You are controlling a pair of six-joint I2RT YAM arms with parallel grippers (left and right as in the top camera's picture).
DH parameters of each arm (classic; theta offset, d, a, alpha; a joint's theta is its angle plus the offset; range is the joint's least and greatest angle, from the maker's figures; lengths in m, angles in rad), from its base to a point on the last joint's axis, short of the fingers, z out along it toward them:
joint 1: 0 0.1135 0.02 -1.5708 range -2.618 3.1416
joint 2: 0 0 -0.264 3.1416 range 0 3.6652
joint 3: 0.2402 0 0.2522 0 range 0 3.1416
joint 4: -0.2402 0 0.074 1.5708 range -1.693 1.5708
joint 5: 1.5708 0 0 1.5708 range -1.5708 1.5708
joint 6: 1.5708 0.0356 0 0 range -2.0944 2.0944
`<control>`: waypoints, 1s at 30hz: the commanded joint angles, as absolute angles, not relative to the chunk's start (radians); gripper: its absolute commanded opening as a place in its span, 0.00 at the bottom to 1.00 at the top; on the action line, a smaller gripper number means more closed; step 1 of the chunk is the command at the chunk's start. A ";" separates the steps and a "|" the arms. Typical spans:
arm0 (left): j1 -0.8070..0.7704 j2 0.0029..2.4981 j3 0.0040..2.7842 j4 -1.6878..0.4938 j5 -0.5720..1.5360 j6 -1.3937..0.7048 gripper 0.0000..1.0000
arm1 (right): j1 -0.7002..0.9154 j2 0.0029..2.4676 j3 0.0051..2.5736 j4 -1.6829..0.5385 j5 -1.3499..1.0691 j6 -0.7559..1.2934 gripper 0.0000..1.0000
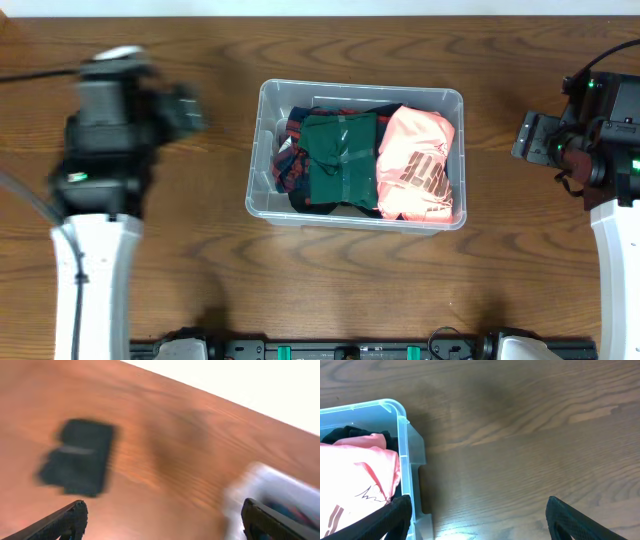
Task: Pack container
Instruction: 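Move the left gripper to the black folded garment and grasp it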
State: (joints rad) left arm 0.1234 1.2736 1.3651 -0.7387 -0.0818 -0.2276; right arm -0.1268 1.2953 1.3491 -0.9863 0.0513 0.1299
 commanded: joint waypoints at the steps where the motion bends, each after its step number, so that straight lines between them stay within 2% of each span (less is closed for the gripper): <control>1: 0.303 1.386 1.350 -0.734 -0.044 -0.210 0.98 | -0.130 1.296 1.359 -0.989 0.047 0.141 0.84; 7: 0.553 1.658 1.353 -0.587 0.150 -0.179 0.98 | -0.130 1.296 1.358 -1.000 0.047 0.141 0.84; 13: 0.681 1.890 1.398 -0.471 0.278 -0.180 0.98 | -0.130 1.296 1.358 -1.025 0.047 0.125 0.84; 22: 0.683 2.056 1.442 -0.316 0.284 -0.027 0.98 | -0.130 1.296 1.358 -1.048 0.047 0.122 0.84; 27: 0.672 2.115 1.442 -0.274 0.293 -0.019 0.99 | -0.130 1.296 1.358 -1.048 0.047 0.122 0.84; 30: 0.670 2.152 1.441 -0.284 0.366 -0.019 1.00 | -0.130 1.296 1.358 -1.048 0.047 0.122 0.84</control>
State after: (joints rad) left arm 0.6720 2.1010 1.4220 -0.2783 0.2935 -0.0475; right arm -0.1268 1.2953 1.3491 -1.0477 0.0513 0.1287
